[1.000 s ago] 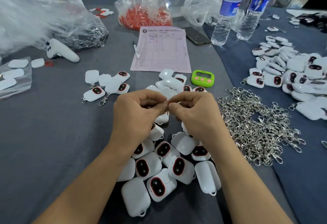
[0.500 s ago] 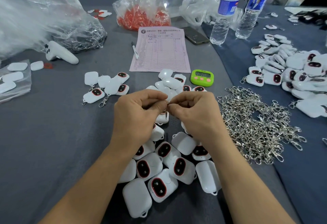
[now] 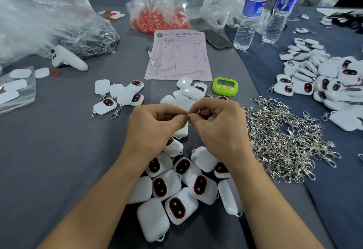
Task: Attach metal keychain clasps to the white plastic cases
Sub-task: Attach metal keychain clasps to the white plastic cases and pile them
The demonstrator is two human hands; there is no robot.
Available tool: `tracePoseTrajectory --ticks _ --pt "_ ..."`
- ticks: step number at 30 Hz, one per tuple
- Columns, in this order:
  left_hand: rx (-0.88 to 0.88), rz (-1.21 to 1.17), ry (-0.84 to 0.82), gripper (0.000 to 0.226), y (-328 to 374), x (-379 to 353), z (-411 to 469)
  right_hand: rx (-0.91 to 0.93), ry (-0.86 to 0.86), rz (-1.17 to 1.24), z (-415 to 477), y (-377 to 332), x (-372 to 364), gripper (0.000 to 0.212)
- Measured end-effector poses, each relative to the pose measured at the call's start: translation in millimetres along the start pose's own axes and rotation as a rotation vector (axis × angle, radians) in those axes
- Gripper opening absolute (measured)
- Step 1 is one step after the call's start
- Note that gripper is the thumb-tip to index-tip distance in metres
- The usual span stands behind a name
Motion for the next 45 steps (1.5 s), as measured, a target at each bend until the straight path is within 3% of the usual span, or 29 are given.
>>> tracePoseTrajectory --ticks 7,15,22,32,36,38,40,42,45 --pt "0.031 -0.1 -0.136 0.014 -6.5 -3.2 3.7 0.036 -0.047 0.069 2.0 -2.3 -2.5 0.021" --pt "0.016 -0.044 -0.181 0.017 -5.4 -4.9 4.3 0.076 -0.162 0.043 3.1 -8.7 -8.1 0.021" --pt "0.003 -0.055 -0.214 0.017 -0.6 -4.9 2.2 0.074 -0.163 0.03 3.3 -8.6 -7.4 0.022" --pt "-0.01 -0.034 -0.199 0.014 1.6 -5.2 2.7 0.107 -0.185 0.039 2.3 -13.6 -9.9 0.025" --pt "-0.036 -0.019 -0.02 0.011 9.4 4.7 -2.8 -0.059 -0.114 0.178 5.6 8.8 -7.4 0.013" --pt "-0.107 0.169 0.089 0.006 22.4 14.2 -9.1 -0.234 -0.019 0.269 4.1 31.2 1.2 0.022" --pt "-0.209 0.57 0.112 0.003 40.1 8.9 -15.8 -0.34 0.01 0.336 2.7 45.5 5.3 0.031" --pt "-0.283 0.857 0.083 0.006 49.2 -7.9 -20.5 -0.372 0.011 0.391 3.1 48.8 5.6 0.022" --pt "-0.319 0.953 -0.026 0.01 47.4 -32.3 -20.2 -0.352 -0.03 0.37 4.8 47.5 2.5 0.028"
Point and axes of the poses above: each hand's wrist, its own z-axis towards the middle knuckle, its own x-axis out of the back of the hand, y = z × x, the point moved 10 cm from there along z, towards the middle knuckle, and after that the axes turned 13 degrees about -y, right-handed, at the moved point
